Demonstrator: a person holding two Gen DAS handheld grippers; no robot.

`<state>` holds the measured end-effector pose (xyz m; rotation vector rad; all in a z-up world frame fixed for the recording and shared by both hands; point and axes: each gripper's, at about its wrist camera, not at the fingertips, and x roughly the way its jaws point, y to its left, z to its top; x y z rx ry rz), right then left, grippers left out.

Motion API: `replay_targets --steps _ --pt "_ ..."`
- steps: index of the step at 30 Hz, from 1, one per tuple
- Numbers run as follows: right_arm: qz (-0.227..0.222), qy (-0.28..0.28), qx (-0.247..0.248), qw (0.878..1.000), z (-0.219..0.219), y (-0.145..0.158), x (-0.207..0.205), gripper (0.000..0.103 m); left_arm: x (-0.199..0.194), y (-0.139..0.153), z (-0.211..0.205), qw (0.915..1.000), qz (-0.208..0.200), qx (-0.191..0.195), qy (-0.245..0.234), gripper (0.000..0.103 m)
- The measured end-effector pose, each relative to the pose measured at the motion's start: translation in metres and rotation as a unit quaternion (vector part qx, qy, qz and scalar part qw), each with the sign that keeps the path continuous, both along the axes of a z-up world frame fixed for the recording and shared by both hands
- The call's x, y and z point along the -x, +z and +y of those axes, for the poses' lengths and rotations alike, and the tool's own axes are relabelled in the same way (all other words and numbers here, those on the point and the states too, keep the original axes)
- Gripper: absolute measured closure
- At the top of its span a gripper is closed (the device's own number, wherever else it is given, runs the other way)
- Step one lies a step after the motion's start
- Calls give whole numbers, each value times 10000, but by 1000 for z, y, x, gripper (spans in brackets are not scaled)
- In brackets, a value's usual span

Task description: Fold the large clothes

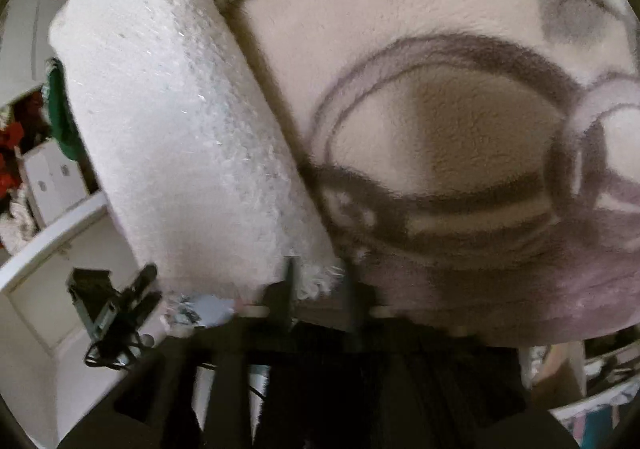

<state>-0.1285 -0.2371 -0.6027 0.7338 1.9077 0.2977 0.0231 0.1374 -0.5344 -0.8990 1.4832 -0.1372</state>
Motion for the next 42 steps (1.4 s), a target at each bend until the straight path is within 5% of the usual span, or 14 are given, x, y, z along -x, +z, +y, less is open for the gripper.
replay_targets --steps 1,5,9,14,15,16,18,22,31,36,42 --pt "5 -111 -224 9997 1 -4 1 19 -3 -4 1 10000 -17 94 25 40" --pt "-21 -418 -1089 9932 16 -23 -5 18 -21 -40 -13 9985 27 533 -93 40" --pt "-56 -247 -1156 9930 7 -40 0 15 -42 -70 -31 9979 74 265 -582 37" --pt "-217 -421 -1345 9898 19 -61 3 17 -28 -48 -29 9970 -269 -43 -726 38" --pt "-308 -337 -1289 9906 23 -56 7 29 -26 -41 -32 9959 -333 -211 -811 47" --pt "-343 -246 -1295 9907 28 -52 11 52 -25 -38 -34 9957 -329 -274 -825 51" --pt "-219 -413 -1469 9881 46 -60 11 59 -23 -30 -34 9962 -301 -335 -740 68" --pt "-28 -958 -1824 9785 54 -59 17 69 -18 -8 -31 9991 -225 -175 -303 84" --pt "-182 -1296 -2381 9624 33 22 -2 79 -38 78 -14 9957 -834 155 370 88" --pt "-449 -1512 -2779 9476 20 78 -43 79 -121 121 -23 9854 -1621 335 398 90" --pt "-884 -1689 -3003 9346 19 116 -130 80 -229 108 -31 9802 -1976 94 -3 90"
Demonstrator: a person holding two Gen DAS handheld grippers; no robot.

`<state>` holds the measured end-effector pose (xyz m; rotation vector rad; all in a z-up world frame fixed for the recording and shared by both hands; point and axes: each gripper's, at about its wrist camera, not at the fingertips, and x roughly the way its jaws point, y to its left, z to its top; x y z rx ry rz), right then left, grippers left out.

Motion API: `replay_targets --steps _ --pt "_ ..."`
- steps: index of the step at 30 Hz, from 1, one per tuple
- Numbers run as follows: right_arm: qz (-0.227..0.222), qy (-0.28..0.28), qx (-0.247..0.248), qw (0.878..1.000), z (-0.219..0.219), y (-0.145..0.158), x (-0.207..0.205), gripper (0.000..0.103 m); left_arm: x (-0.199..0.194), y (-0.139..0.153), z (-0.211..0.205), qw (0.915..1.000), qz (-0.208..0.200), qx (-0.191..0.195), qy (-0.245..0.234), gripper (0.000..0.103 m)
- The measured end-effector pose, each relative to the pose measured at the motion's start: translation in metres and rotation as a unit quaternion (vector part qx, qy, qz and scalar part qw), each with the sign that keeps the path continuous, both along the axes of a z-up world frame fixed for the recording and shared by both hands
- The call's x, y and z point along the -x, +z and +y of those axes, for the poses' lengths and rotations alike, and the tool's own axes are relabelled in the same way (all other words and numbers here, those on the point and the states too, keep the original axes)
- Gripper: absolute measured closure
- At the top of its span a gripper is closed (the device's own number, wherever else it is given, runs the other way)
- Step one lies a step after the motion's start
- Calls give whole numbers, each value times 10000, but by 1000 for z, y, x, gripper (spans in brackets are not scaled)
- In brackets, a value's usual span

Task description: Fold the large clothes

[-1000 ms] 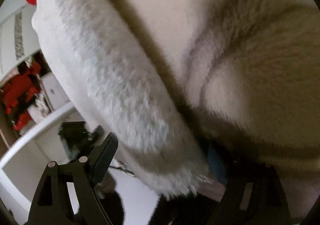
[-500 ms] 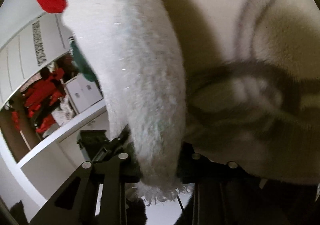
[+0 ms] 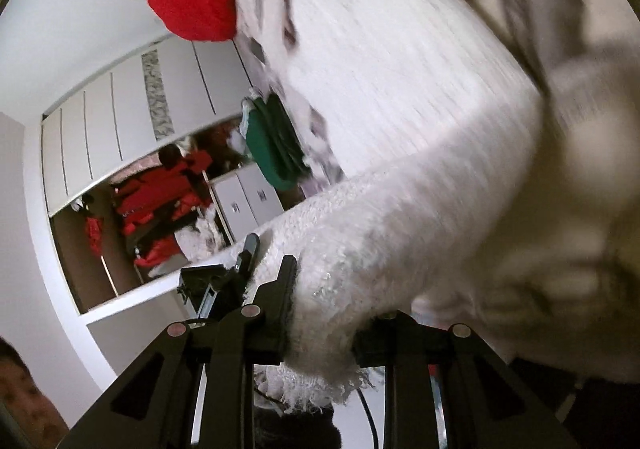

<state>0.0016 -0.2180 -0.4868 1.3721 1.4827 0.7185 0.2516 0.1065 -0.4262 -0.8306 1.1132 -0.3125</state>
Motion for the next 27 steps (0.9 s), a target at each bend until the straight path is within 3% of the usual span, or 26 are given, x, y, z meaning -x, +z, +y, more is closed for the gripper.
replay_targets --steps 5,11,14,16,18,20,21,23,25,27 --pt "88 -385 40 9992 -5 -9 -81 80 -79 -28 13 9991 297 -15 -291 90" --pt "747 -742 171 9943 -9 -68 -176 80 -164 -64 3 9855 1389 -466 -854 86" --pt "933 -768 281 9923 -4 -89 -205 80 -182 -58 -1 9828 1331 -673 -1093 84" --pt "962 -811 266 9917 -5 -101 -217 80 -187 -48 -1 9844 1135 -698 -1151 76" --pt "989 -904 215 9908 -7 -105 -227 81 -190 -33 5 9887 793 -756 -1022 41" --pt "1003 -989 198 9898 -10 -108 -234 81 -192 -11 18 9912 296 -1074 -718 26" --pt "1030 -1019 205 9892 -11 -109 -238 80 -189 -1 24 9911 109 -1194 -581 25" --pt "1131 -1087 165 9875 -18 -113 -240 80 -178 19 38 9826 -241 -1830 -206 24" --pt "1187 -1188 -27 9858 -21 -112 -243 80 -153 25 47 9598 -468 -2763 137 22" --pt "1140 -1431 -91 9831 -27 -113 -249 80 -118 3 52 9295 -256 -3658 395 21"
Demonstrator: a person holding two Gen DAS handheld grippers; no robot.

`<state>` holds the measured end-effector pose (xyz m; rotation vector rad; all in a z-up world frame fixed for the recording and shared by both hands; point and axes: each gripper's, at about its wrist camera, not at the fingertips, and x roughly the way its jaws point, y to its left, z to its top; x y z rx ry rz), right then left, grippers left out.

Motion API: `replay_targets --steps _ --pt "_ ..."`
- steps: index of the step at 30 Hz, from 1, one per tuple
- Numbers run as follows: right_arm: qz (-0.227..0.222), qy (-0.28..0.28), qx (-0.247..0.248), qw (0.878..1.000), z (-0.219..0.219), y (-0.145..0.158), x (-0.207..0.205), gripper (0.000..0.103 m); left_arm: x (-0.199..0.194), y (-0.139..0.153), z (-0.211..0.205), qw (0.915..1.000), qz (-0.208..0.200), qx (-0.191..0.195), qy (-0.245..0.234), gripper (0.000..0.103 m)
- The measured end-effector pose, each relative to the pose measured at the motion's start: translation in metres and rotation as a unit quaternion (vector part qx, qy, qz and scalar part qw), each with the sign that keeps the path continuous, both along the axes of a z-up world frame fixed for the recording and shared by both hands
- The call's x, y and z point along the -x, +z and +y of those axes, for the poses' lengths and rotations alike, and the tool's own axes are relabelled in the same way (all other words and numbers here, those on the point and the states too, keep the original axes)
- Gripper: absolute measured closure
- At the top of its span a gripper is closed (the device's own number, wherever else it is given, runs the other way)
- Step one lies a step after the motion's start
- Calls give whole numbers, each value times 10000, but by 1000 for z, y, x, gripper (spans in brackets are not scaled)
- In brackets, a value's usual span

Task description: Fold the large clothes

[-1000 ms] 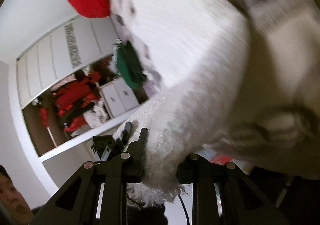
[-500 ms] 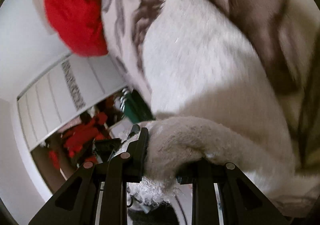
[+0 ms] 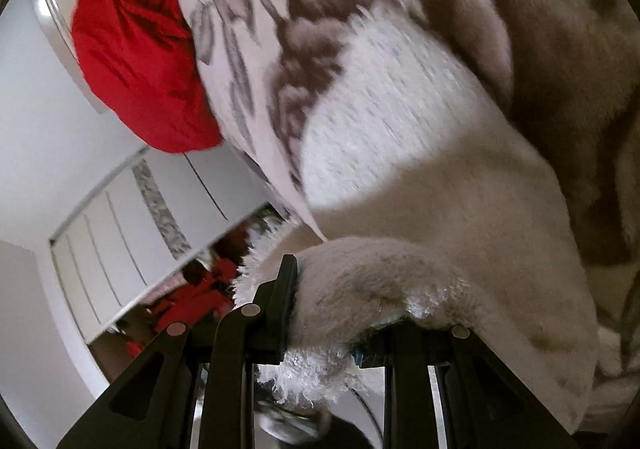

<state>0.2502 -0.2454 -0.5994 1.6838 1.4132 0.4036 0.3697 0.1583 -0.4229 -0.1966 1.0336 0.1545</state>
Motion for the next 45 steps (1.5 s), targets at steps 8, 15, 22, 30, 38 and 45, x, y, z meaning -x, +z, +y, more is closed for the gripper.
replay_targets --steps 8,15,22,30,38,45 --pt "845 -255 -556 9945 -9 -53 -9 79 136 -147 9 9818 1741 -169 736 21" --pt "565 630 -528 9950 -23 -24 -5 38 197 -128 11 9777 1520 356 1408 21" --pt "-757 1923 1654 9643 -43 60 1 18 253 -118 -14 9743 1906 44 1197 21" --pt "-2269 3507 3432 8413 17 95 -13 18 251 -179 -20 9688 2133 -222 1238 0" --pt "-2600 4168 3092 8143 32 6 -63 7 260 -174 -13 9724 1887 -46 1371 0" --pt "-2228 3625 1522 8921 51 -59 -78 0 251 -173 -2 9678 2082 45 1412 0"
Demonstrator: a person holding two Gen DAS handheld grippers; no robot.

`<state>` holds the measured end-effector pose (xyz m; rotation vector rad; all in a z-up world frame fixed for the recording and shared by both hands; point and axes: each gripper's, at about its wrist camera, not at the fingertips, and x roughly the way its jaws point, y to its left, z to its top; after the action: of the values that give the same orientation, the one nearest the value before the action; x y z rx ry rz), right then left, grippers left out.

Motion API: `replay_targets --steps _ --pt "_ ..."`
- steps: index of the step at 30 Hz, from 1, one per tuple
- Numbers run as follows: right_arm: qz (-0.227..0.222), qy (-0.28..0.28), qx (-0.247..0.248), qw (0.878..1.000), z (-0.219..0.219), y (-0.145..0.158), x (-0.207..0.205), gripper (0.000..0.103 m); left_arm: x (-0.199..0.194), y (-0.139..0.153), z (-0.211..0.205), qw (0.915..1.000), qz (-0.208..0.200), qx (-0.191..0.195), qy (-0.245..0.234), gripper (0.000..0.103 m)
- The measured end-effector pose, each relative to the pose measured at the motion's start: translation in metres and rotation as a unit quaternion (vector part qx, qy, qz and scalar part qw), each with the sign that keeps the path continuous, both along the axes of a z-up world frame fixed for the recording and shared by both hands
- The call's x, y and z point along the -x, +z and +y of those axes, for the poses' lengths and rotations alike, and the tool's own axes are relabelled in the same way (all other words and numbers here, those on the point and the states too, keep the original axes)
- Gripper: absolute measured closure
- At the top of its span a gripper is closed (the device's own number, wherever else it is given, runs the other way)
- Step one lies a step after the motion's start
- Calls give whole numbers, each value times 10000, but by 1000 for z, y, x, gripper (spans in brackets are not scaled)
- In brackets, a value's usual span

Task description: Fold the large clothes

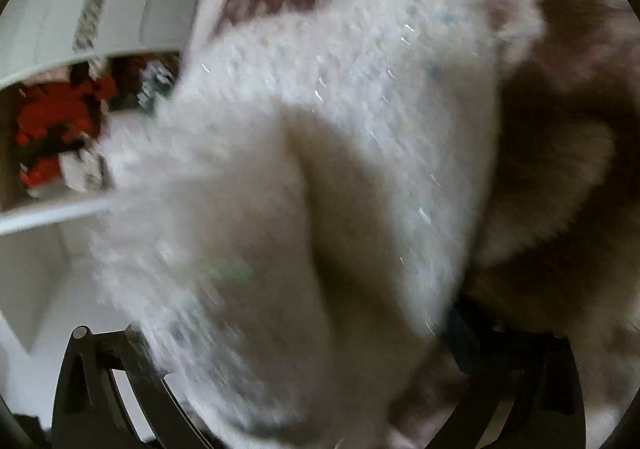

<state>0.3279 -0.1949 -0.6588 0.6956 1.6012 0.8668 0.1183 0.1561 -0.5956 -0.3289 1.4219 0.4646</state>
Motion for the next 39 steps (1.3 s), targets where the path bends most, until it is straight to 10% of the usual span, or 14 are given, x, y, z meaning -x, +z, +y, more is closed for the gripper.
replay_targets --steps 4,9,12,17,23,30,39 --pt "13 -570 -231 9981 12 6 10 44 -10 2 3 9999 123 -22 28 0" --pt "664 -2442 -538 9660 -39 18 67 61 -24 27 -1 9998 167 -109 97 0" --pt "1189 -3824 -910 9118 -86 19 154 62 -29 56 1 9998 -14 -184 90 0" --pt "2788 -5520 -1281 7753 -131 0 353 60 -44 107 -9 9985 -430 -322 -79 0" --pt "3165 -4359 -144 8424 -167 -5 383 46 -57 122 -58 9930 -627 -563 -827 0" --pt "1205 -3093 707 9406 -198 111 287 30 -64 104 -110 9897 -677 -280 -1227 0" --pt "84 -783 1194 9897 -51 83 140 29 -58 97 -138 9864 -642 -188 -1499 0"
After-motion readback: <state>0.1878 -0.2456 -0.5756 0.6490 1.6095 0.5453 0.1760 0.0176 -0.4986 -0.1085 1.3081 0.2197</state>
